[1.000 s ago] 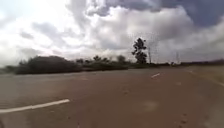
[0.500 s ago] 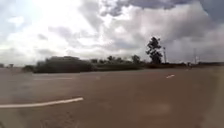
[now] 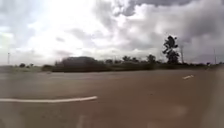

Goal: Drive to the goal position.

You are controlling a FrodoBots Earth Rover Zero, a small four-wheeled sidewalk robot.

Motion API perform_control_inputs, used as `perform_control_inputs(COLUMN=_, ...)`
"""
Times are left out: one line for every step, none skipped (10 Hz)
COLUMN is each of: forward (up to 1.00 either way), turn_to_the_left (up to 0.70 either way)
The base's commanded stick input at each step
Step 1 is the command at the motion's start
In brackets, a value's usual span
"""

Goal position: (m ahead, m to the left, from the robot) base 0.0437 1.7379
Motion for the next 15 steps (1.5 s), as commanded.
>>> perform_control_inputs(forward=0.0, turn_to_the_left=1.0)
perform_control_inputs(forward=0.0, turn_to_the_left=1.0)
perform_control_inputs(forward=0.0, turn_to_the_left=1.0)
perform_control_inputs(forward=0.0, turn_to_the_left=1.0)
perform_control_inputs(forward=0.0, turn_to_the_left=1.0)
perform_control_inputs(forward=0.0, turn_to_the_left=1.0)
perform_control_inputs(forward=0.0, turn_to_the_left=1.0)
perform_control_inputs(forward=0.0, turn_to_the_left=1.0)
perform_control_inputs(forward=0.0, turn_to_the_left=1.0)
perform_control_inputs(forward=0.0, turn_to_the_left=1.0)
perform_control_inputs(forward=0.0, turn_to_the_left=1.0)
perform_control_inputs(forward=0.0, turn_to_the_left=1.0)
perform_control_inputs(forward=0.0, turn_to_the_left=1.0)
perform_control_inputs(forward=0.0, turn_to_the_left=1.0)
perform_control_inputs(forward=0.0, turn_to_the_left=1.0)
